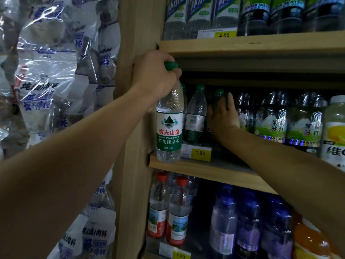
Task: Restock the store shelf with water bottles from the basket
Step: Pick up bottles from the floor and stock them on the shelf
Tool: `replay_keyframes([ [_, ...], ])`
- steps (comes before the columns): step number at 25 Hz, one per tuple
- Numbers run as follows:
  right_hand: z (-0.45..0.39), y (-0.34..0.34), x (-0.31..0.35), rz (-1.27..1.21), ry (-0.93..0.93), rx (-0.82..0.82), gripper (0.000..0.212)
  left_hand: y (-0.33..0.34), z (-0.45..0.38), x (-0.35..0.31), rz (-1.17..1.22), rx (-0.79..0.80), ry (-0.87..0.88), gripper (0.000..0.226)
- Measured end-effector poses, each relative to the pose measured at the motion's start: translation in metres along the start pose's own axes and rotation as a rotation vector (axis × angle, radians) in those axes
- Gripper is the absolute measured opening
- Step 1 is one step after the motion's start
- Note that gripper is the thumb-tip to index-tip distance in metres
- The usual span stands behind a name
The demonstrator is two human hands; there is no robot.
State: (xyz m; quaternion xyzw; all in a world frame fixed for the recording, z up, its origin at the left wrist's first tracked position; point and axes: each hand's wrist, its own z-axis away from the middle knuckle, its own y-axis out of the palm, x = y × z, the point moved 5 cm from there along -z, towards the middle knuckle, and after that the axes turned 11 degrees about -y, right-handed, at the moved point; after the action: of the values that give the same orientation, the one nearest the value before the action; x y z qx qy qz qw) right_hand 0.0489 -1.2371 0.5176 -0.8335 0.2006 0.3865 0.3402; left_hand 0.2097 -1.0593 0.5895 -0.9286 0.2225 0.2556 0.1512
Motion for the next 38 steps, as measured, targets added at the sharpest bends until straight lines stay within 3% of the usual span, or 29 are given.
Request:
replay_keyframes([
  [11,0.000,-0.008,-0.005,-0.010,-0.004,-0.036,0.082,-0.002,0.001,-0.003,0.007,-0.039,0.000,0.024],
  [14,0.014,-0.020,-0.023,-0.152,0.012,-0.145,0.078,-0.009,0.006,-0.018,0.056,-0.108,0.056,0.029],
  [19,0.052,-0.027,-0.066,-0.459,0.093,-0.336,0.091,-0.009,0.021,-0.055,0.177,-0.229,0.170,0.029],
  [22,0.079,-0.028,-0.083,-0.518,0.108,-0.388,0.094,0.014,0.025,-0.067,0.193,-0.248,0.209,0.035],
  [28,0.130,-0.017,-0.109,-0.502,0.129,-0.380,0.094,0.085,0.039,-0.069,0.113,-0.114,0.240,0.036],
  [35,0.145,-0.006,-0.106,-0.618,0.165,-0.354,0.093,0.133,0.018,-0.045,0.087,0.070,0.004,0.034],
  [38,0.147,0.002,-0.104,-0.678,0.182,-0.333,0.095,0.150,0.018,-0.035,0.098,0.255,-0.123,0.051],
])
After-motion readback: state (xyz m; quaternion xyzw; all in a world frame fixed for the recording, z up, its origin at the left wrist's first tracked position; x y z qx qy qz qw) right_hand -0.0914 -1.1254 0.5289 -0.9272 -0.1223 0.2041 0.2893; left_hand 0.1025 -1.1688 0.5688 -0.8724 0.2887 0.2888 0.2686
